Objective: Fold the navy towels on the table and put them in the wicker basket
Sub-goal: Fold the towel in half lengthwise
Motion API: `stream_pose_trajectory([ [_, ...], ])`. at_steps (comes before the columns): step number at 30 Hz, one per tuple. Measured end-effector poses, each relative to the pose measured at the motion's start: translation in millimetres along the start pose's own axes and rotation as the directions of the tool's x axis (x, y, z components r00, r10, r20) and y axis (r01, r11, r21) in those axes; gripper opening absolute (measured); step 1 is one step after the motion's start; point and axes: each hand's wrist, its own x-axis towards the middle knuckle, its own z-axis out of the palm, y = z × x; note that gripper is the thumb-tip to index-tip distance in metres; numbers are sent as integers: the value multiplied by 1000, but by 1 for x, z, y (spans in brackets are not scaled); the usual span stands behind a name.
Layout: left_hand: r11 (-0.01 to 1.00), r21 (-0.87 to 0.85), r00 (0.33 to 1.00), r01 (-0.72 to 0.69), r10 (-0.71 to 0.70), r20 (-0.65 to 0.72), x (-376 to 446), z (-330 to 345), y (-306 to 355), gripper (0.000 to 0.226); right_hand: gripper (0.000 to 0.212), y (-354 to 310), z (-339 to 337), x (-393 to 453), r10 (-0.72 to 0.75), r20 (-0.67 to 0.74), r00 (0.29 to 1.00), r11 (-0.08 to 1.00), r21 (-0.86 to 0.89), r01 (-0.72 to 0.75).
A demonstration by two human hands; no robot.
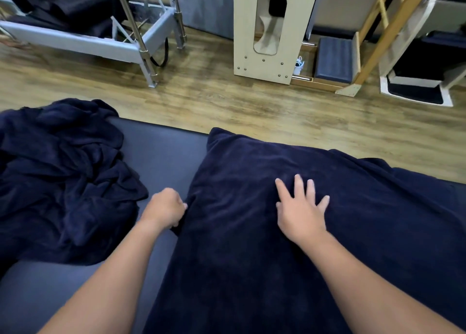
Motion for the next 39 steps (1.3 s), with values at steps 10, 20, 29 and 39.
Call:
stream_pose_trajectory([
  [10, 960, -280, 964, 13, 62, 257, -56, 37, -45, 32, 71, -74, 55, -116, -241, 82, 967, 969, -29, 244],
  [20, 985, -157, 986, 74, -49, 157, -93, 24, -81, 44, 81, -64, 44, -123, -325, 221, 919, 943, -3, 334],
  [29, 964, -252, 995, 81, -65, 71, -132, 59, -112, 36, 81, -21, 69, -191, -341, 226, 913, 939, 46, 340],
  [39, 779, 499, 821, -380, 533, -207, -204, 112, -136, 44, 87, 71, 99, -283, -121, 177, 977, 992, 61, 112],
])
